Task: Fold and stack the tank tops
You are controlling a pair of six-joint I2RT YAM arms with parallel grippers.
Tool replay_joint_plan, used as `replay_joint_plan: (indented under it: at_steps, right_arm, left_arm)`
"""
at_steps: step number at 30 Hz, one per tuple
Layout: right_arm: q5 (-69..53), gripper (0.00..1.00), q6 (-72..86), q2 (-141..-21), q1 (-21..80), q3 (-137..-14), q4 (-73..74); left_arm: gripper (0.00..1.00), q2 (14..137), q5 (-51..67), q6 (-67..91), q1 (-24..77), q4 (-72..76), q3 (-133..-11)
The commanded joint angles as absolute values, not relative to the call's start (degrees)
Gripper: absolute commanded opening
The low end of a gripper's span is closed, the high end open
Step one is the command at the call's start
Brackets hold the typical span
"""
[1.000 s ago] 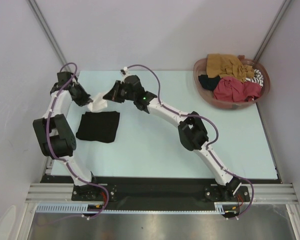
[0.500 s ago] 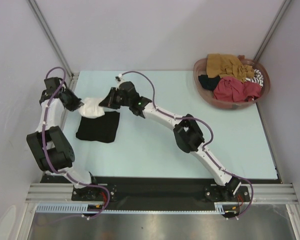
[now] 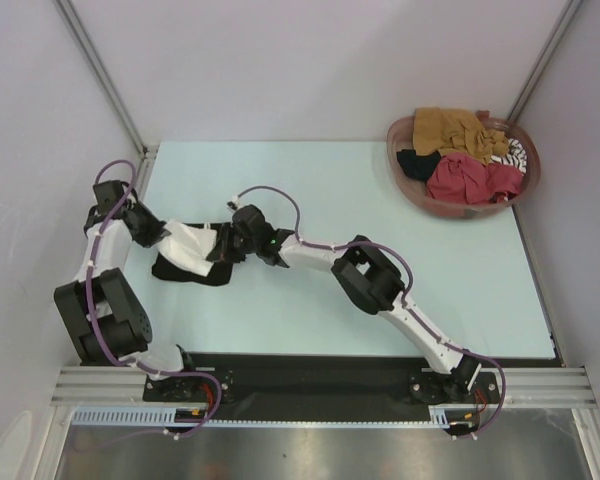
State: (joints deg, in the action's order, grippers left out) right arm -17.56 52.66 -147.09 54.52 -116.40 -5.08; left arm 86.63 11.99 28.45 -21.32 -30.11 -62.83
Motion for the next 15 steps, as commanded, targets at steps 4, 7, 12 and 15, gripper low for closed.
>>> replay_joint_plan:
  at_steps: [4, 7, 12, 15]
  right_arm:
    - [-16.17, 0.0, 50.98, -139.66, 54.49, -112.33, -9.4]
    - [-15.74, 0.0, 50.28, -139.31, 54.49, -111.97, -9.14]
    - [-15.38, 0.0, 48.26, -140.1, 54.84, -116.17, -6.51]
    - [-14.86, 0.0, 47.11, -140.62, 55.37, -118.29, -4.14]
  left_arm:
    - [0.0, 82.97, 11.16, 29.35, -21.71, -24.96, -57.75]
    - [0.0, 82.97, 10.9, 29.71, -21.8, -23.65, -56.17]
    - [0.0, 83.32, 9.67, 30.41, -21.88, -22.76, -55.11]
    - [0.0, 82.97, 9.05, 30.5, -21.88, -22.5, -55.02]
